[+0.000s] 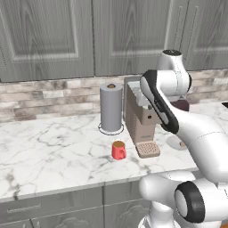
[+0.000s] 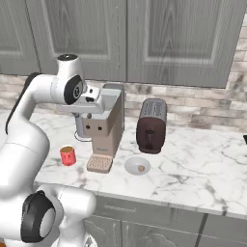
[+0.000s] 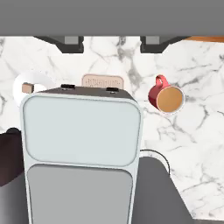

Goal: Take a sugar cube from the saucer and place it inside the coffee. Then, grab milk from the fridge and place it next to the coffee on the counter to sweeten the coffee.

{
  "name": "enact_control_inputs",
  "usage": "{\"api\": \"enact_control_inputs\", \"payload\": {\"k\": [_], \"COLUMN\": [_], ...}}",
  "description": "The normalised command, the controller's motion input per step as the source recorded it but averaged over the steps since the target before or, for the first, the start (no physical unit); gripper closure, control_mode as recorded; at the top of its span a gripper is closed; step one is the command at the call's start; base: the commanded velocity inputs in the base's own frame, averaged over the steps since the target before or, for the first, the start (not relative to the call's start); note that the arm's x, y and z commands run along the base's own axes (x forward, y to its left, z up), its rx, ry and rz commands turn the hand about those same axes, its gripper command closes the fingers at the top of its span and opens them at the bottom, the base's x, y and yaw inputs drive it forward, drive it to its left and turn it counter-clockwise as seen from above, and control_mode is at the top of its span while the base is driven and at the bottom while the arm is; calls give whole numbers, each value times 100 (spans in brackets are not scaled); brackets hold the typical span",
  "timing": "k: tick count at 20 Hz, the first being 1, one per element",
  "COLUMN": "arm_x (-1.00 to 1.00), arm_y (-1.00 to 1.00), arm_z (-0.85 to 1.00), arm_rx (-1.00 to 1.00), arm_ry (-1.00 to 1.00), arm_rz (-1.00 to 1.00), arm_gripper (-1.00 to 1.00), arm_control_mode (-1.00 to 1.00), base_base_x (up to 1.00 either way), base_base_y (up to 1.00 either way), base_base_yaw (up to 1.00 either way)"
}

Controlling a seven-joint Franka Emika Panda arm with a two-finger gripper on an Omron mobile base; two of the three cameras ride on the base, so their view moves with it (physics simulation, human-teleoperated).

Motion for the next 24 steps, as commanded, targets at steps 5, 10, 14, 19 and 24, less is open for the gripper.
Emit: {"api": "enact_control_inputs", "payload": {"k": [5, 10, 14, 19, 24], "arm_x": [-28, -75, -86, -24, 40], "arm_y": [0, -14, -86, -100, -92], "arm_z": [0, -12, -29, -19, -25], "arm_rx": [0, 0, 0, 3, 0], "arm_ry": [0, 0, 0, 0, 0], "arm_rz": [0, 0, -1, 7, 29], "arm_gripper": [-100, -100, -100, -100, -100], "arm_control_mode": [-100, -100, -100, -100, -100], "base_base_x": [0, 0, 0, 0, 0], "base_base_y": [0, 0, 0, 0, 0], "base_base_yaw": [0, 0, 0, 0, 0]}}
